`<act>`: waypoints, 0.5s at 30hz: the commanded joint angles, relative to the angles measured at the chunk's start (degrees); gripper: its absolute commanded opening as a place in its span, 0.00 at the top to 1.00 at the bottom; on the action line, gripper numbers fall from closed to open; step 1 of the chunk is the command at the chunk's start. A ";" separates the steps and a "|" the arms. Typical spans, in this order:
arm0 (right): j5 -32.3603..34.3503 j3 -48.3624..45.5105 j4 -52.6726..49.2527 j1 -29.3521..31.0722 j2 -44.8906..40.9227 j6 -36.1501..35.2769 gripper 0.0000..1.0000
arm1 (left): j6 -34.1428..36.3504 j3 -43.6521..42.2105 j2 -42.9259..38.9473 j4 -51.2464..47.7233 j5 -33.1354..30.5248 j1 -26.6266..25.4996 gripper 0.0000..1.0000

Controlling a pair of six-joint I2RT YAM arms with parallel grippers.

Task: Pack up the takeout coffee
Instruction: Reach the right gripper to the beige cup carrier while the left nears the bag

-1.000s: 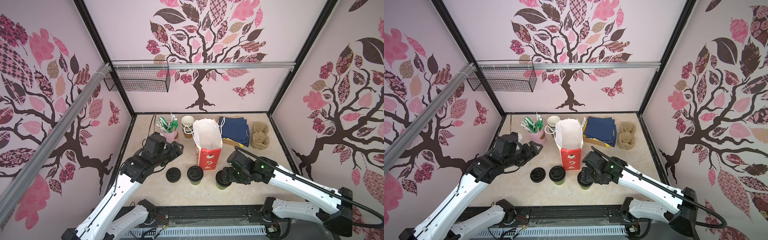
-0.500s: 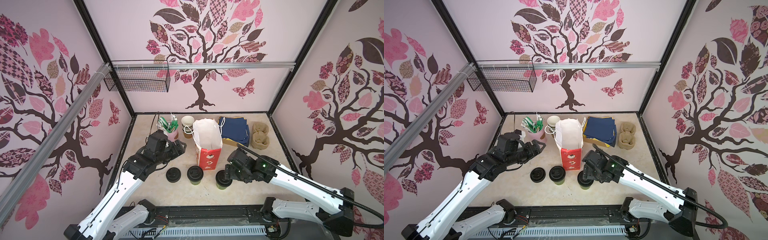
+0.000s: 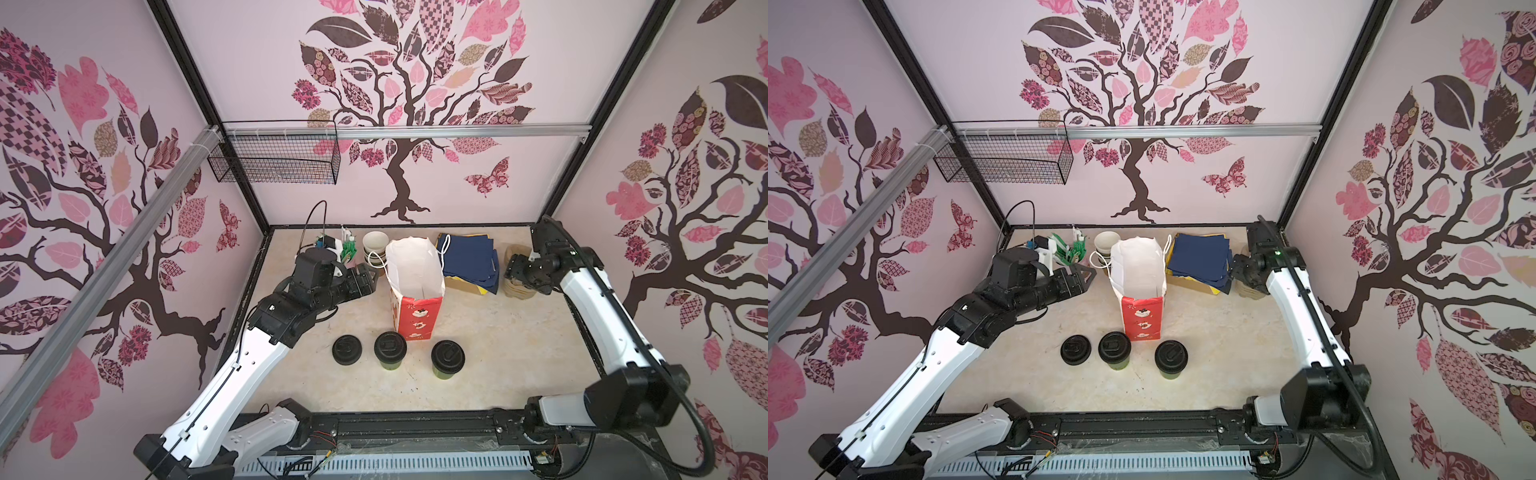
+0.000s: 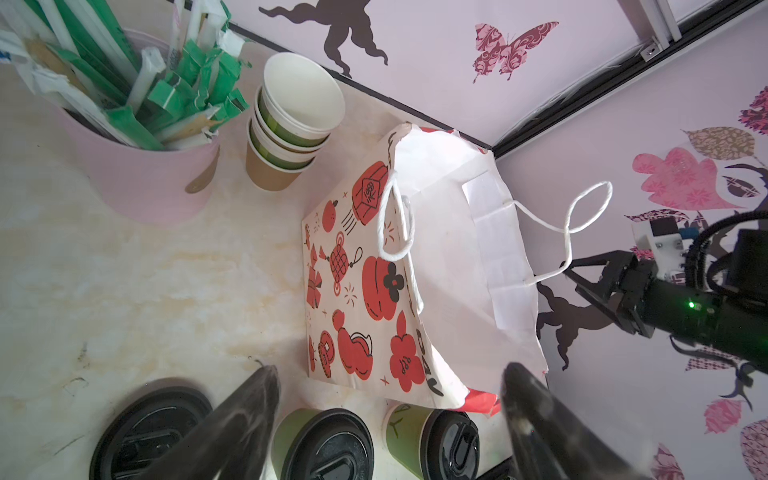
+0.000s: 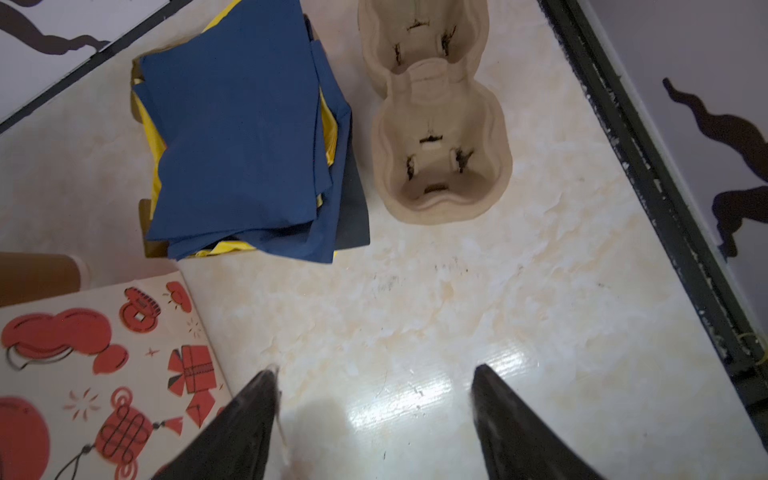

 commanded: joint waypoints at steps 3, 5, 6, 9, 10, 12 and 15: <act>-0.94 8.32 2.27 -4.46 11.12 -9.94 0.28 | 3.48 2.16 1.58 3.06 -1.81 0.27 0.13; -0.39 11.52 2.06 -5.22 15.27 -10.77 0.30 | 3.73 2.45 2.52 3.72 -1.46 0.32 0.13; 0.12 13.08 1.93 -5.51 17.25 -11.19 0.31 | 3.87 2.67 3.03 3.88 -1.34 0.29 0.13; 1.26 17.29 0.99 -6.63 22.17 -12.65 0.33 | 4.75 3.31 4.31 4.20 -1.20 0.40 0.13; 1.54 18.70 0.51 -7.14 23.88 -13.08 0.34 | 5.05 3.54 4.56 4.28 -1.15 0.38 0.13; 1.85 21.08 -0.24 -8.04 26.57 -13.58 0.37 | 5.73 3.73 4.75 4.68 -1.41 0.47 0.13; 0.07 24.08 -0.88 -9.07 29.93 -13.76 0.41 | 6.66 3.59 4.77 5.09 -2.23 0.60 0.13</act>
